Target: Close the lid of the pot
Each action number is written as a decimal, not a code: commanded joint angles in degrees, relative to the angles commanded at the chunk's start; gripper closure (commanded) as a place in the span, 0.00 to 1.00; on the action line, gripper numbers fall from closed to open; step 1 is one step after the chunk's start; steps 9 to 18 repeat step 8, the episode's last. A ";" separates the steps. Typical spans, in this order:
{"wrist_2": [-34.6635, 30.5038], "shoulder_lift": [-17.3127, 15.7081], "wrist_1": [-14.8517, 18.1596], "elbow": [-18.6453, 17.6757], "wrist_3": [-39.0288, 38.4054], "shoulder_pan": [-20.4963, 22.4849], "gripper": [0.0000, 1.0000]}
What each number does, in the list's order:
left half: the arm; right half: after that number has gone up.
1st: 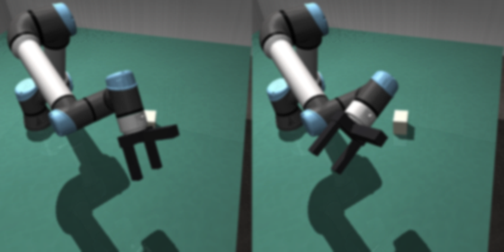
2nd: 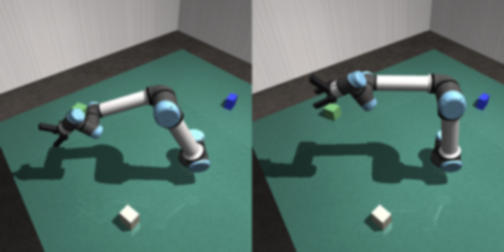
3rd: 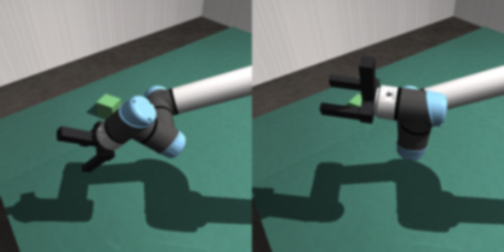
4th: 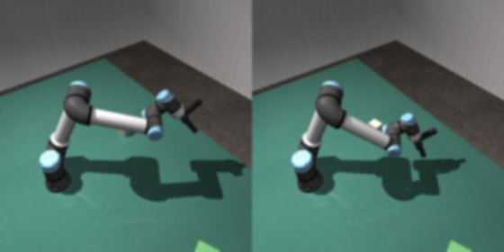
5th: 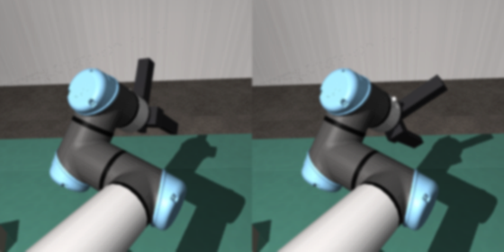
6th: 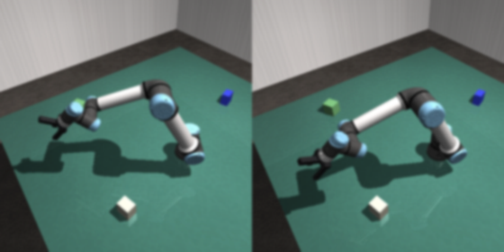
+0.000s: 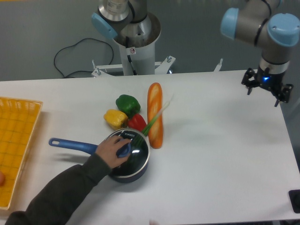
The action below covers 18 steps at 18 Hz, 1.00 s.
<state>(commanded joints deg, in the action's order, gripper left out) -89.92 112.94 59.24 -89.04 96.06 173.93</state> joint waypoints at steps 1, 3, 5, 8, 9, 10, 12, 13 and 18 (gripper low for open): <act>0.00 0.18 0.17 0.09 0.00 0.09 0.00; -0.26 0.97 0.35 1.23 0.09 0.27 0.00; -0.35 1.41 1.23 1.93 0.09 0.36 0.00; -0.70 1.67 3.25 2.82 0.09 0.53 0.00; -0.70 1.67 3.25 2.82 0.09 0.53 0.00; -0.70 1.67 3.25 2.82 0.09 0.53 0.00; -0.70 1.67 3.25 2.82 0.09 0.53 0.00; -0.70 1.67 3.25 2.82 0.09 0.53 0.00; -0.70 1.67 3.25 2.82 0.09 0.53 0.00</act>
